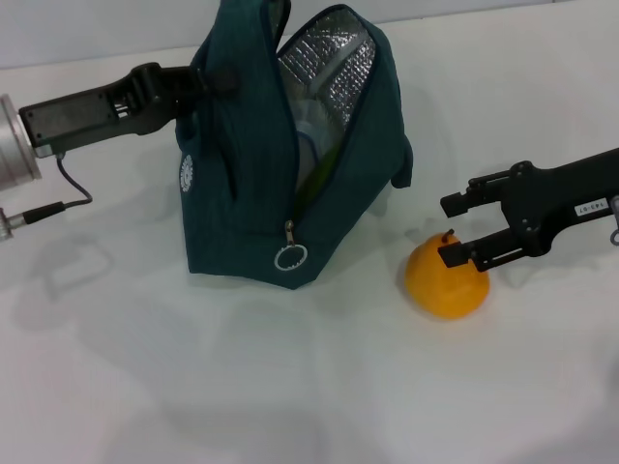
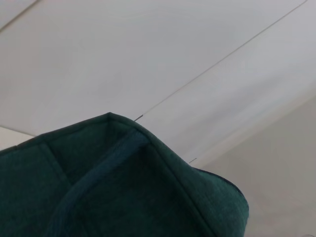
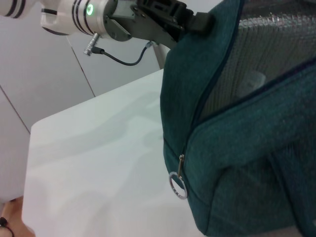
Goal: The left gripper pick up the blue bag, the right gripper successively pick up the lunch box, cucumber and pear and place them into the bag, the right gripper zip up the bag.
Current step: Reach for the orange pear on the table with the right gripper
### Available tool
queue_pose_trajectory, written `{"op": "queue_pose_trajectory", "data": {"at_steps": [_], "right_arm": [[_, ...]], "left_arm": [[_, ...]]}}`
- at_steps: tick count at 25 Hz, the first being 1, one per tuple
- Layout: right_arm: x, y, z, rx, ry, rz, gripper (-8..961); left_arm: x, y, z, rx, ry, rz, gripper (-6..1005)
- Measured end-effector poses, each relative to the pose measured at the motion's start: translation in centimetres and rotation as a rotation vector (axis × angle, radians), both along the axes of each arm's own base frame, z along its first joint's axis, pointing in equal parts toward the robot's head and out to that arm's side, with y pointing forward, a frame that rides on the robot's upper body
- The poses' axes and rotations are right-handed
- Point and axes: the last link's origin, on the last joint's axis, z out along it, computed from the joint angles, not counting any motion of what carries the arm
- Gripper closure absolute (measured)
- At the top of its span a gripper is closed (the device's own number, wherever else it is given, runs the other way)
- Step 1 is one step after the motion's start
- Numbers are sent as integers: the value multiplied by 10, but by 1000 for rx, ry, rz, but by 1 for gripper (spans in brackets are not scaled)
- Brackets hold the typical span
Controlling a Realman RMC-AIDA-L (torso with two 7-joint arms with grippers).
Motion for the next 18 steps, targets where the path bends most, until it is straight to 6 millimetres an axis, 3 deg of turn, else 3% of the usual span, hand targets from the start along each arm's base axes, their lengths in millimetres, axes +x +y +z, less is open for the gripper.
{"op": "queue_pose_trajectory", "data": {"at_steps": [10, 18], "right_arm": [[-2, 4, -5, 6, -10, -8, 283], [-3, 5, -6, 2, -8, -12, 442]], "left_arm": [[-1, 1, 1, 4, 3, 1, 912], [-1, 1, 2, 6, 4, 2, 912]]}}
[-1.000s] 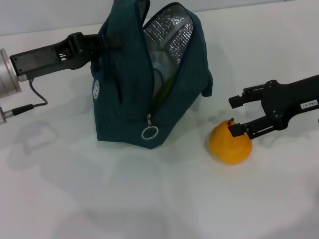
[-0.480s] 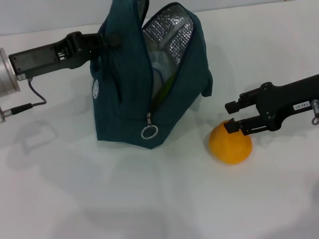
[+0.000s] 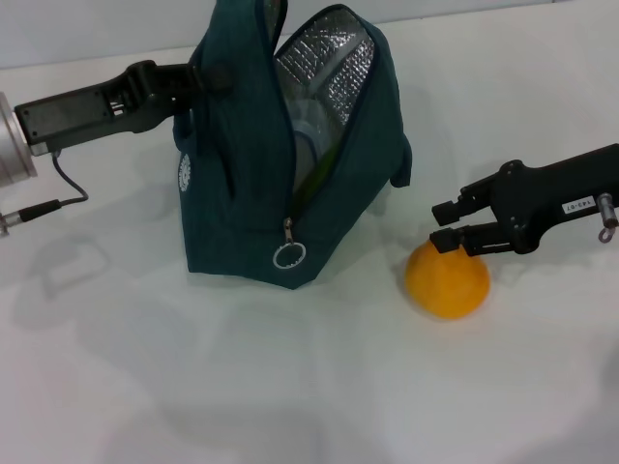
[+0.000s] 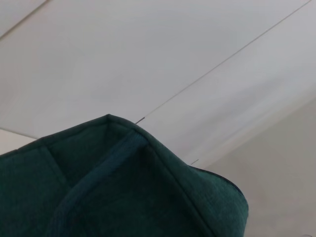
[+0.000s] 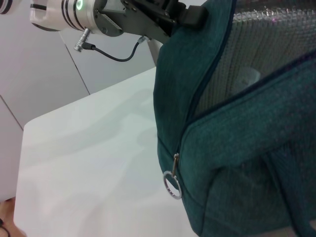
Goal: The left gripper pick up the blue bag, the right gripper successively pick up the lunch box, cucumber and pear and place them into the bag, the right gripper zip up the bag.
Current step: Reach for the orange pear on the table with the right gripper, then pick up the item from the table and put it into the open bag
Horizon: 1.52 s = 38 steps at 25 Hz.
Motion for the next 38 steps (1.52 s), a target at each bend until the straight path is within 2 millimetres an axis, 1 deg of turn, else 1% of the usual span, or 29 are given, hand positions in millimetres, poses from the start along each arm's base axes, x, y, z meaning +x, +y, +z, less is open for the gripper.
{"op": "queue_pose_trajectory", "data": {"at_steps": [1, 6, 12, 17, 30, 38], "right_arm": [[0, 0, 0, 0, 0, 0, 448], [1, 0, 0, -1, -6, -4, 632], [2, 2, 0, 15, -14, -8, 782], [5, 8, 2, 62, -20, -24, 911], [-1, 9, 5, 90, 26, -17, 931], [-10, 8, 17, 93, 100, 11, 931]], "left_arm": [[0, 0, 0, 0, 0, 0, 912], [0, 0, -1, -2, -2, 0, 912], [3, 1, -1, 0, -5, -5, 912], [3, 2, 1, 7, -5, -7, 912], [0, 1, 3, 11, -8, 2, 912], [-3, 0, 3, 14, -6, 7, 912]]}}
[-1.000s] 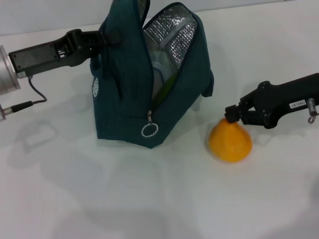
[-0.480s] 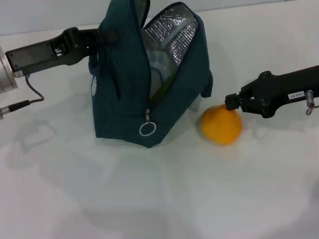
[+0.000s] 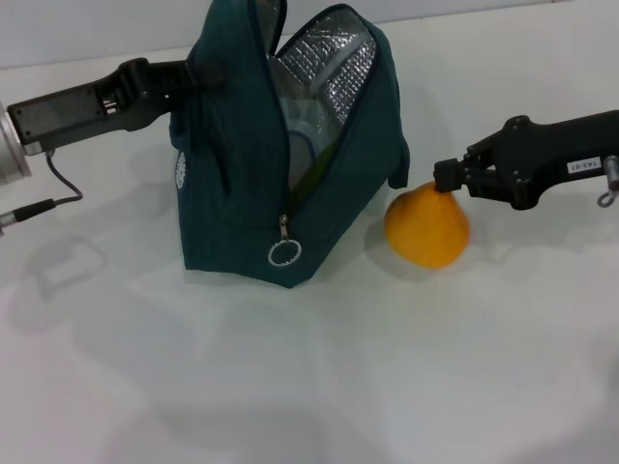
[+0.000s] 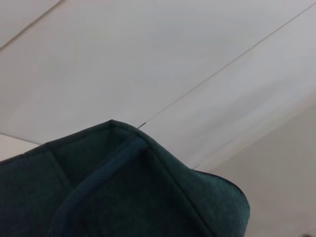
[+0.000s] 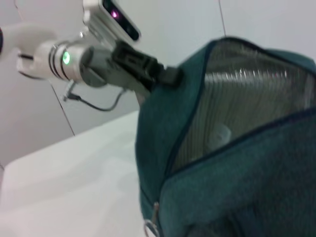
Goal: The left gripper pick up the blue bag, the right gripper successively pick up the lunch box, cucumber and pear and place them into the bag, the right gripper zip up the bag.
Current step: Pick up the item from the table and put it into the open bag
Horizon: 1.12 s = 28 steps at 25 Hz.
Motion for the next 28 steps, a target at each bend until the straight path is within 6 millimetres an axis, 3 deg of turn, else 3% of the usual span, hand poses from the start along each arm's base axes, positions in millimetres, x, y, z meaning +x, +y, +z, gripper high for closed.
{"op": "queue_pose_trajectory", "data": {"at_steps": [8, 20, 24, 28], "right_arm": [[-26, -1, 23, 0, 79, 75, 931], [-100, 20, 77, 184, 205, 285, 932], [-112, 33, 81, 240, 185, 287, 932], [-115, 47, 70, 254, 125, 267, 932]], "left_arm": [[0, 1, 1, 4, 3, -1, 912], [2, 1, -3, -2, 1, 0, 912], [0, -1, -4, -6, 1, 9, 912], [0, -2, -5, -18, 0, 16, 912]]}}
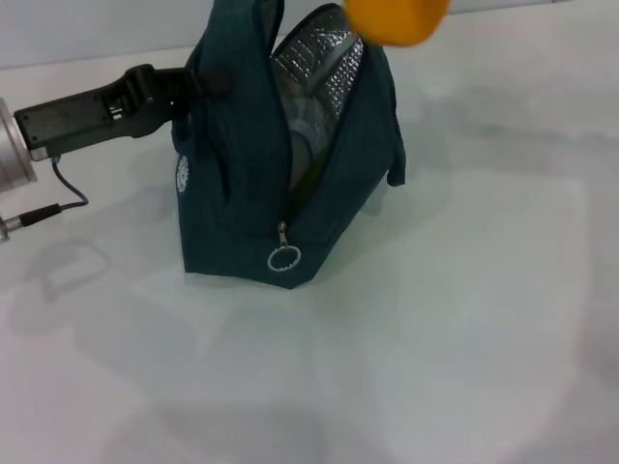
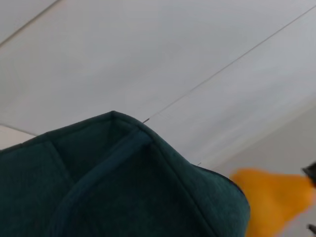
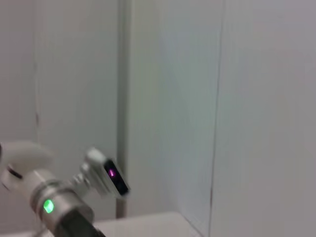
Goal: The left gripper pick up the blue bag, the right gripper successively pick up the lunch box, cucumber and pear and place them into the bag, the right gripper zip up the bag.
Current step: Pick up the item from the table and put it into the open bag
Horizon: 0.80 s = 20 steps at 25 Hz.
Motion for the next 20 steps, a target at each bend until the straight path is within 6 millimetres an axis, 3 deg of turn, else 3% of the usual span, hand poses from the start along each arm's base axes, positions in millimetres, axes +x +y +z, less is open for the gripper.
{"op": "queue_pose_trajectory", "data": {"at_steps": [4, 20], "right_arm": [[-3, 10, -13, 4, -54, -9, 932], [-28, 25, -15, 37, -105, 43, 931]], "left_arm": [[1, 0, 0, -14, -4, 7, 913], [3, 1, 3, -45, -17, 28, 913]]}}
